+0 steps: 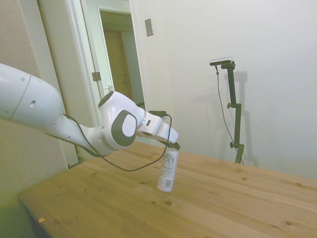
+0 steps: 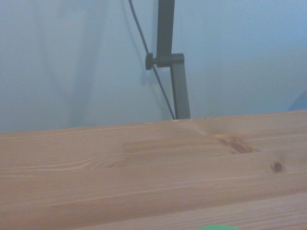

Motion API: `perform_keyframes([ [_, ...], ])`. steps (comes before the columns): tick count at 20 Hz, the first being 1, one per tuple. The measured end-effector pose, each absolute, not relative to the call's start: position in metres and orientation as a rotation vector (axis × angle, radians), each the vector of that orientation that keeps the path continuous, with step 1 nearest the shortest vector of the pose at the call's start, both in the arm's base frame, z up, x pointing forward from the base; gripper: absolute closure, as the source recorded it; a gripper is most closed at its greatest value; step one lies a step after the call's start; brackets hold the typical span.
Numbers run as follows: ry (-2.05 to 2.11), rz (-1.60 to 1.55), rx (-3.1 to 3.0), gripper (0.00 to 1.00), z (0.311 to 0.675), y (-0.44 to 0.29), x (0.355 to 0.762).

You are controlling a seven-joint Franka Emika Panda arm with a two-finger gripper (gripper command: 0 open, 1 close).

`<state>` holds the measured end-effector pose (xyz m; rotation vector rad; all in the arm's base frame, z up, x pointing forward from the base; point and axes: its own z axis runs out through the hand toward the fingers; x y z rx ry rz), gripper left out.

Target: Stand the water bottle

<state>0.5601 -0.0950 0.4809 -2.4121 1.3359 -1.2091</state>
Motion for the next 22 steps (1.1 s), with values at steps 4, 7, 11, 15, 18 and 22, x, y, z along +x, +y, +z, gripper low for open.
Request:
perform_keyframes([
  [4, 1.346, -1.294, -2.347, 1.00, 0.495, -0.084, 0.551],
  [7, 1.341, -1.364, -2.291, 1.00, 0.504, -0.071, 0.551],
  [11, 1.333, -1.450, -2.209, 1.00, 0.515, -0.055, 0.555],
  [15, 1.347, -1.512, -2.152, 1.00, 0.506, -0.045, 0.567],
  [18, 1.366, -1.543, -2.117, 1.00, 0.487, -0.041, 0.577],
  [22, 1.379, -1.604, -2.066, 1.00, 0.464, -0.038, 0.590],
])
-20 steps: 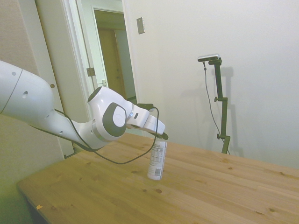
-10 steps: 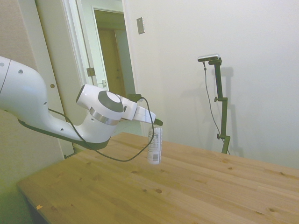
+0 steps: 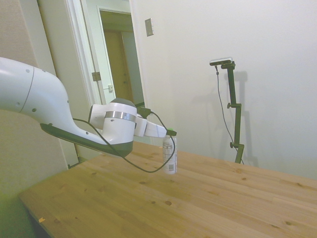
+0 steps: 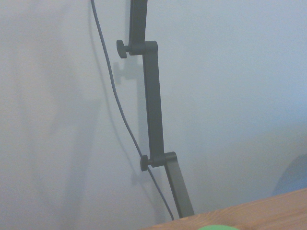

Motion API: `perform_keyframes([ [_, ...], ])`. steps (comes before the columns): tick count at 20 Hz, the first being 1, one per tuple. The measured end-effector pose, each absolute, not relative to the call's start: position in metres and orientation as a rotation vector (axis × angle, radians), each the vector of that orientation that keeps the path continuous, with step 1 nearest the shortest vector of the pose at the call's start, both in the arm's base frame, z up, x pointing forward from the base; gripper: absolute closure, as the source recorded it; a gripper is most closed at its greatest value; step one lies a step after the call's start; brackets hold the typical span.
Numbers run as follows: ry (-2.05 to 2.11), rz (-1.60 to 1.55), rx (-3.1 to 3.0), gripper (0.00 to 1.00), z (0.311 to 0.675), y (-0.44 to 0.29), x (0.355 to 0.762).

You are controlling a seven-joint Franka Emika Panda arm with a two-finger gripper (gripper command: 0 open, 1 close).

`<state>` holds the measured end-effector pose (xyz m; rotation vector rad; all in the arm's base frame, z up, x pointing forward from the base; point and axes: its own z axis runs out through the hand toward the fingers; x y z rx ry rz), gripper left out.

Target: Stand the water bottle

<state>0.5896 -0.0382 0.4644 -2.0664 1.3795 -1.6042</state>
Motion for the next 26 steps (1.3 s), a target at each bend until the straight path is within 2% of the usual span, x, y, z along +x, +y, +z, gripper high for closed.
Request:
perform_keyframes([
  [2, 1.380, -1.623, -2.070, 1.00, 0.455, -0.038, 0.596],
  [8, 1.395, -1.661, -2.026, 1.00, 0.464, -0.041, 0.626],
  [13, 1.414, -1.647, -2.053, 1.00, 0.438, -0.048, 0.645],
  [20, 1.429, -1.635, -2.059, 1.00, 0.426, -0.054, 0.654],
  [21, 1.432, -1.635, -2.060, 0.00, 0.423, -0.055, 0.655],
  [26, 1.436, -1.634, -2.057, 0.00, 0.423, -0.056, 0.657],
])
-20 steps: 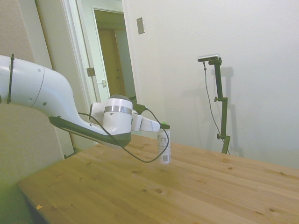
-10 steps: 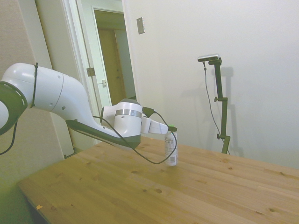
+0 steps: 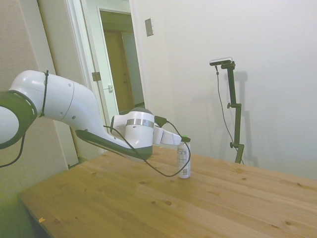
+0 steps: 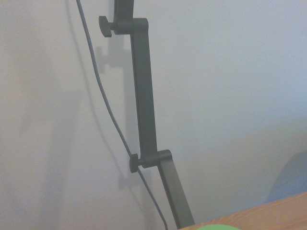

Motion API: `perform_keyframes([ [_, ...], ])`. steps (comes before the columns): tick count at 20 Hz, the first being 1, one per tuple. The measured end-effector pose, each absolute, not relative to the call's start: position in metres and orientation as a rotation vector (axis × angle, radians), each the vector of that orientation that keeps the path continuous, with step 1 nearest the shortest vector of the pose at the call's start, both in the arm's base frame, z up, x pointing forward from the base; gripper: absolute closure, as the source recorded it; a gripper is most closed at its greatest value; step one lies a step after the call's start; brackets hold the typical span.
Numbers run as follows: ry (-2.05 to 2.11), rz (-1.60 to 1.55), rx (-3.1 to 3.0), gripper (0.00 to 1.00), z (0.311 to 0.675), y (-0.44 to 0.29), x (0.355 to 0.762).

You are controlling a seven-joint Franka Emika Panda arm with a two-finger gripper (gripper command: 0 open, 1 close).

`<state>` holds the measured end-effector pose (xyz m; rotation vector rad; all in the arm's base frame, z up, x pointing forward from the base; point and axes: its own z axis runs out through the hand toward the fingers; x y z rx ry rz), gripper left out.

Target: Stand the water bottle

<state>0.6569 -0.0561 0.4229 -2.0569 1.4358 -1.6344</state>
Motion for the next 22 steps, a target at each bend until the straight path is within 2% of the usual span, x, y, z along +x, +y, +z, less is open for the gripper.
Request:
perform_keyframes([
  [13, 1.443, -1.592, -2.086, 0.00, 0.412, -0.053, 0.645],
  [18, 1.434, -1.564, -2.061, 0.00, 0.430, -0.052, 0.631],
  [22, 1.479, -1.466, -2.020, 0.00, 0.451, -0.050, 0.602],
])
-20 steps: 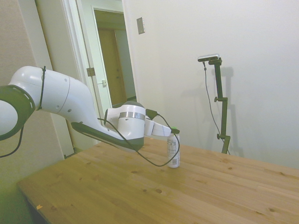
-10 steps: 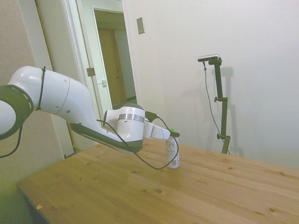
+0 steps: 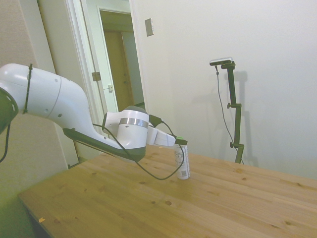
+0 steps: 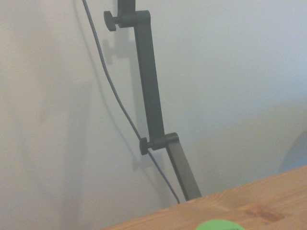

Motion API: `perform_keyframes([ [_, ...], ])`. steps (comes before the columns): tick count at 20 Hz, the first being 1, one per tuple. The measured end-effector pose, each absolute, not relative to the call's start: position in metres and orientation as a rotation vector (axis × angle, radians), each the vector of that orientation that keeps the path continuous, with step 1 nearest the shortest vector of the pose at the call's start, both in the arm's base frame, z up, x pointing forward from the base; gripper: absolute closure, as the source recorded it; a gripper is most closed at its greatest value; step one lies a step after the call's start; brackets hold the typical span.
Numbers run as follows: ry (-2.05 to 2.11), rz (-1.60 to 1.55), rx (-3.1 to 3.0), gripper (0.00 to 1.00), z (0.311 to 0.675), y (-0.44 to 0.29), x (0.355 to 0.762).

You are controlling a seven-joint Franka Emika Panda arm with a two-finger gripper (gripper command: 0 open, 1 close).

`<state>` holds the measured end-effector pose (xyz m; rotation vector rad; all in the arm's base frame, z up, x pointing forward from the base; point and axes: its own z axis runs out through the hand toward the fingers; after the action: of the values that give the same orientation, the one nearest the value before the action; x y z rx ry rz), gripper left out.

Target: Stand the water bottle

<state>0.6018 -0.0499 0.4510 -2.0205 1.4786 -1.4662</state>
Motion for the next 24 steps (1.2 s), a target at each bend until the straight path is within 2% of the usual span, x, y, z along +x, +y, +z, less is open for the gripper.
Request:
perform_keyframes([
  [6, 1.527, -1.342, -2.059, 0.00, 0.481, -0.048, 0.556],
  [13, 1.568, -1.089, -2.223, 0.00, 0.459, -0.021, 0.532],
  [15, 1.577, -0.983, -2.283, 0.00, 0.463, -0.006, 0.528],
  [19, 1.580, -0.755, -2.400, 0.00, 0.502, -0.010, 0.512],
  [24, 1.502, -0.481, -2.518, 0.00, 0.558, -0.088, 0.511],
])
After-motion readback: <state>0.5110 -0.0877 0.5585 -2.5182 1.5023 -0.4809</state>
